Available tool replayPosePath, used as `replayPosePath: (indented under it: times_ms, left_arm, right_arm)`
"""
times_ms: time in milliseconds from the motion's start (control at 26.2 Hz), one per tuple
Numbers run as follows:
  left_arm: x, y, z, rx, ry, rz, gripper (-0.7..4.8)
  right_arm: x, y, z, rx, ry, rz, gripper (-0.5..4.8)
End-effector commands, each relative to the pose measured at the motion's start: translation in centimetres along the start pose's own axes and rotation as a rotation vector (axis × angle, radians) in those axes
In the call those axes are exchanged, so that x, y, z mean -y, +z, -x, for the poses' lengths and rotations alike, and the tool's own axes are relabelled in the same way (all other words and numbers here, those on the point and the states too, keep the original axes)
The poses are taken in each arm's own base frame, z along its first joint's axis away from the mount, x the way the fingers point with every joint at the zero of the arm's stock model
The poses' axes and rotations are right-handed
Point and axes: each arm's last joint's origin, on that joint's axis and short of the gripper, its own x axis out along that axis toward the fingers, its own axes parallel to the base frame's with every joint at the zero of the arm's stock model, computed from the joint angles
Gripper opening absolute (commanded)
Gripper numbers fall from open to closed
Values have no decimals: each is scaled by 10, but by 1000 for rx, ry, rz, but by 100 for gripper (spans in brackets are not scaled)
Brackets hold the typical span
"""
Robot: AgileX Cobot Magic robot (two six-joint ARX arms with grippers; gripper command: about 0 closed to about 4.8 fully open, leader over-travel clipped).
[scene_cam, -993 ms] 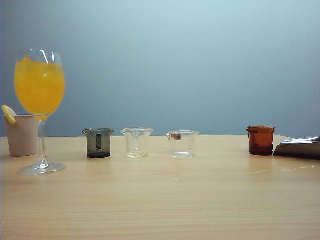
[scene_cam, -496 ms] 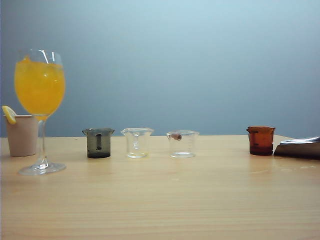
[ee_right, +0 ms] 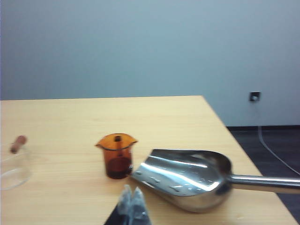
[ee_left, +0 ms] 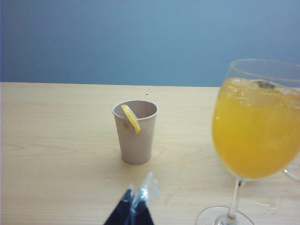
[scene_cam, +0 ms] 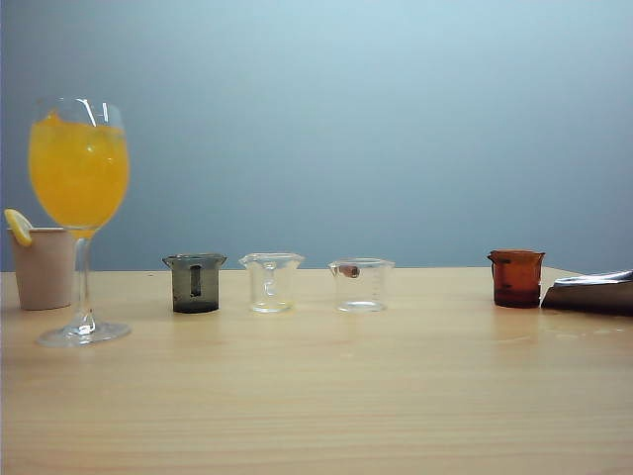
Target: Pick up the third measuring cup from the left, pour the pineapple juice inside into the goblet, and finally put the measuring cup back in its original place.
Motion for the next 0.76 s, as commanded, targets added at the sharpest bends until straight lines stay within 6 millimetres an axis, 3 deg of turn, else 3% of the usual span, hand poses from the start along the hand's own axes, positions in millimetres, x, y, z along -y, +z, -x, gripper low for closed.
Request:
replayPosePath:
  times_ms: [38, 764]
  left_arm:
    - [0, 2, 0, 12, -4, -7, -2]
    - [0, 2, 0, 12, -5, -7, -2]
  right_arm:
    - [0, 1, 0, 14, 13, -5, -5]
    - [0, -3, 0, -17, 5, -3, -5]
